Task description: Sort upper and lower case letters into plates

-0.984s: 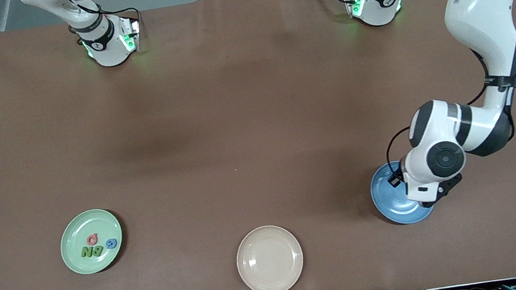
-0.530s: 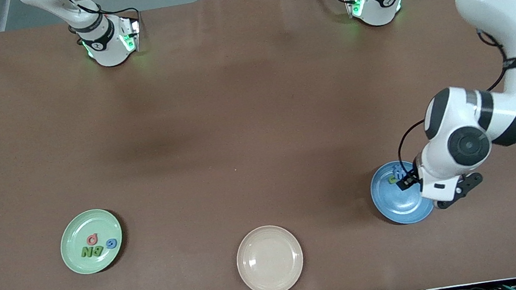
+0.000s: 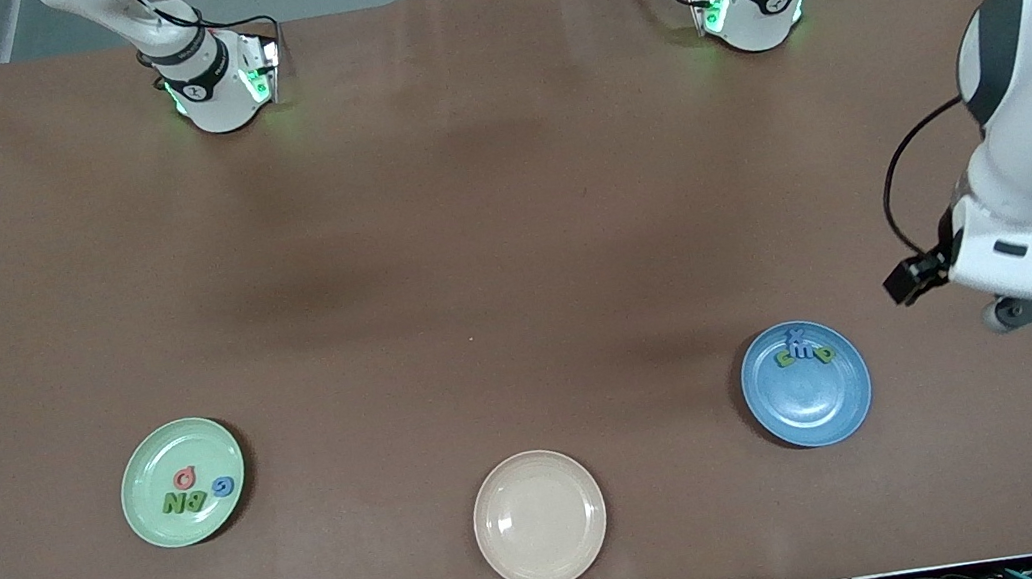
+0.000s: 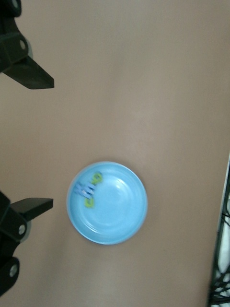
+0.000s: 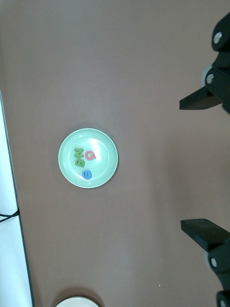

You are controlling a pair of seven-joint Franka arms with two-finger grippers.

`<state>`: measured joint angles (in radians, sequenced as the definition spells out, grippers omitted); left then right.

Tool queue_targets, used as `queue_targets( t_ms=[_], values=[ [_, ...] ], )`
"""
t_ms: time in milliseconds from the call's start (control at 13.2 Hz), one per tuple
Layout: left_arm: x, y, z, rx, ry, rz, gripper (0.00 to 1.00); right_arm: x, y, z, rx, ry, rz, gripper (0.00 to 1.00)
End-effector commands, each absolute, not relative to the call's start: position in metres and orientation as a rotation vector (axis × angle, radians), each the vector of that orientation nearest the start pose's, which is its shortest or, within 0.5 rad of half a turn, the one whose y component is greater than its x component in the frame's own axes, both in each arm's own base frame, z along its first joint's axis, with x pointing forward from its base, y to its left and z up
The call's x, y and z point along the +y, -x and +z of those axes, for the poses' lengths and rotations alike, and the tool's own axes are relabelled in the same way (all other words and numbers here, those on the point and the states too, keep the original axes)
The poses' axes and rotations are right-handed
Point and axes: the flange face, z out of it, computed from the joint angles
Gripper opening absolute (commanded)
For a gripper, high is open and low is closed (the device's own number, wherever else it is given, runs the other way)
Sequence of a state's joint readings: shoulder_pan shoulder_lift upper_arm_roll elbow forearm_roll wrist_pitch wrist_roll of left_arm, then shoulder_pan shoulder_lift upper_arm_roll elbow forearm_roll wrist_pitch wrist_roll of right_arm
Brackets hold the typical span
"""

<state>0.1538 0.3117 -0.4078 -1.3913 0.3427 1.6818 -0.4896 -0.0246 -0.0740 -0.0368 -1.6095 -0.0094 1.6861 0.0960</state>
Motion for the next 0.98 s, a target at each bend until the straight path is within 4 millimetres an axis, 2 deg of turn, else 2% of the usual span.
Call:
queue_targets(
  t_ms=[0, 76, 151, 454, 606, 909],
  values=[
    [-0.065, -0.615, 0.578, -0.253, 3.010, -0.024, 1.00, -0.043, -0.542, 0.657, 0.259, 3.092, -0.272, 1.00],
    [-0.062, -0.604, 0.591, -0.222, 3.067, 0.007, 1.00, -0.040, -0.544, 0.656, 0.250, 3.090, -0.269, 1.00],
    [-0.065, -0.594, 0.590, -0.205, 3.088, 0.068, 1.00, -0.038, -0.544, 0.653, 0.245, 3.091, -0.257, 1.00],
    [-0.068, -0.557, 0.605, -0.164, 3.083, 0.102, 1.00, -0.037, -0.544, 0.650, 0.243, 3.092, -0.243, 1.00],
    [-0.055, -0.546, 0.606, -0.144, 3.139, 0.125, 1.00, -0.037, -0.544, 0.650, 0.241, 3.093, -0.245, 1.00],
    [-0.050, -0.527, 0.622, -0.136, 3.139, 0.067, 1.00, -0.039, -0.542, 0.652, 0.245, 3.092, -0.248, 1.00]
  ],
)
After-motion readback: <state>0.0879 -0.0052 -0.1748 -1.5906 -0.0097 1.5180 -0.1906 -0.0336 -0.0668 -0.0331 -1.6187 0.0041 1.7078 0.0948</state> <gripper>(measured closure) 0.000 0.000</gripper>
